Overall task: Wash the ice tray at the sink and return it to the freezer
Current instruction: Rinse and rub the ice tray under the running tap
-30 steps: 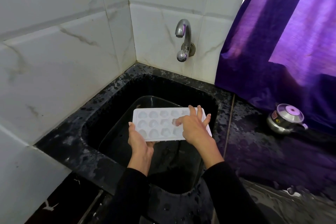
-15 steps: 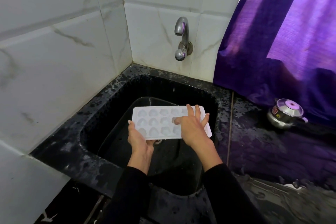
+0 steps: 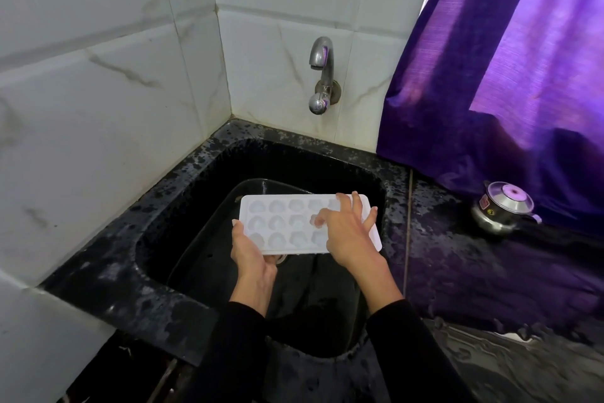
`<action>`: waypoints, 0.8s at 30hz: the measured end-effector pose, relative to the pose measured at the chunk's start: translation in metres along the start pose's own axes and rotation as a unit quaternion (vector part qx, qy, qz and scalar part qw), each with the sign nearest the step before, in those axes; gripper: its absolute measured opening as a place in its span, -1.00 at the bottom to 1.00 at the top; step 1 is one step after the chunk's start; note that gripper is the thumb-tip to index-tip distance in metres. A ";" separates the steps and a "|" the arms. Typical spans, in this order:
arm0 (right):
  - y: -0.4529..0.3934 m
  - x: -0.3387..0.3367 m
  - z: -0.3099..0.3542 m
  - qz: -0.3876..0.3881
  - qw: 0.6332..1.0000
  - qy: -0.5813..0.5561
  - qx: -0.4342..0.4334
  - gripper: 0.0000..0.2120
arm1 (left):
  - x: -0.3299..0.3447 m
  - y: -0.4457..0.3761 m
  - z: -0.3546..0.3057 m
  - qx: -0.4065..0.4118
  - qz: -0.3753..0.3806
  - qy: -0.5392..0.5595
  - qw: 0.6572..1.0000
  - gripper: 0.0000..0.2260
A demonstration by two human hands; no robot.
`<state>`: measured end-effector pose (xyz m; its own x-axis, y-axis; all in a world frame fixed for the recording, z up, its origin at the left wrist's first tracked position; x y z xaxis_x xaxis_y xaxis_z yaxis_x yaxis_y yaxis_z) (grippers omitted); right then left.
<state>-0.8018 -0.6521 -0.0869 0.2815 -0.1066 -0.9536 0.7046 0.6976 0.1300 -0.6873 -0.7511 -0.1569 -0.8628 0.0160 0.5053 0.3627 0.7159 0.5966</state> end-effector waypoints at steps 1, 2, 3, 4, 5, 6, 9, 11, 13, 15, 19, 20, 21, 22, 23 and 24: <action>0.000 -0.001 0.000 -0.011 1.000 -0.004 -0.006 -0.38 | 0.001 0.001 0.001 0.001 0.000 -0.001 1.000 -0.62; 0.000 -0.002 0.002 -0.019 1.000 -0.007 -0.014 -0.37 | 0.002 0.002 0.001 0.003 -0.002 -0.003 1.000 -0.61; 0.000 -0.002 0.003 -0.024 0.999 -0.011 -0.022 -0.36 | 0.003 0.003 0.001 0.005 -0.004 -0.004 1.000 -0.61; -0.002 -0.002 0.004 -0.028 0.999 -0.014 -0.030 -0.36 | 0.004 0.003 0.001 0.007 -0.004 -0.003 1.000 -0.61; -0.003 -0.002 0.006 -0.029 0.999 -0.017 -0.036 -0.35 | 0.005 0.003 0.001 0.008 -0.004 -0.001 1.000 -0.61; -0.005 -0.001 0.008 -0.029 0.999 -0.017 -0.041 -0.36 | 0.006 0.003 0.001 0.008 -0.004 0.001 1.000 -0.61; -0.010 0.003 0.014 -0.011 0.999 -0.005 -0.052 -0.36 | 0.007 0.003 0.002 0.012 -0.007 -0.006 1.000 -0.60; -0.011 0.006 0.019 0.006 0.999 0.004 -0.054 -0.31 | 0.008 0.002 0.001 0.017 -0.005 -0.012 1.000 -0.59; -0.013 0.006 0.023 0.015 0.998 0.013 -0.055 -0.27 | 0.008 0.002 0.001 0.018 -0.008 -0.013 1.000 -0.59; -0.014 0.007 0.025 0.019 0.998 0.017 -0.057 -0.27 | 0.008 0.002 0.000 0.021 -0.013 -0.013 1.000 -0.60; -0.017 0.008 0.023 0.022 0.998 0.007 -0.058 -0.29 | 0.008 0.000 0.000 0.030 -0.016 -0.018 0.999 -0.62; -0.017 0.007 0.022 0.023 0.998 0.009 -0.058 -0.29 | 0.008 0.000 0.001 0.028 -0.016 -0.017 0.999 -0.61; -0.018 0.006 0.021 0.024 0.998 0.011 -0.057 -0.31 | 0.008 -0.001 0.001 0.025 -0.015 -0.016 0.999 -0.61; -0.017 0.004 0.020 0.025 0.998 0.013 -0.055 -0.33 | 0.008 -0.002 0.002 0.022 -0.014 -0.015 1.000 -0.61; -0.017 0.002 0.020 0.026 0.998 0.016 -0.051 -0.36 | 0.008 -0.002 0.003 0.019 -0.013 -0.014 1.000 -0.61; -0.017 0.000 0.021 0.026 0.998 0.020 -0.049 -0.38 | 0.009 -0.003 0.004 0.017 -0.011 -0.013 1.000 -0.61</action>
<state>-0.8003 -0.6788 -0.0837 0.2878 -0.0416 -0.9568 0.6220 0.7678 0.1537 -0.6971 -0.7498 -0.1566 -0.8798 0.0180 0.4750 0.3314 0.7397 0.5857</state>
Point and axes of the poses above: each hand's wrist, its own y-axis away from the middle knuckle, its own x-axis out of the palm, z = x × y, the point moved 6 cm from there along -y, towards the middle knuckle
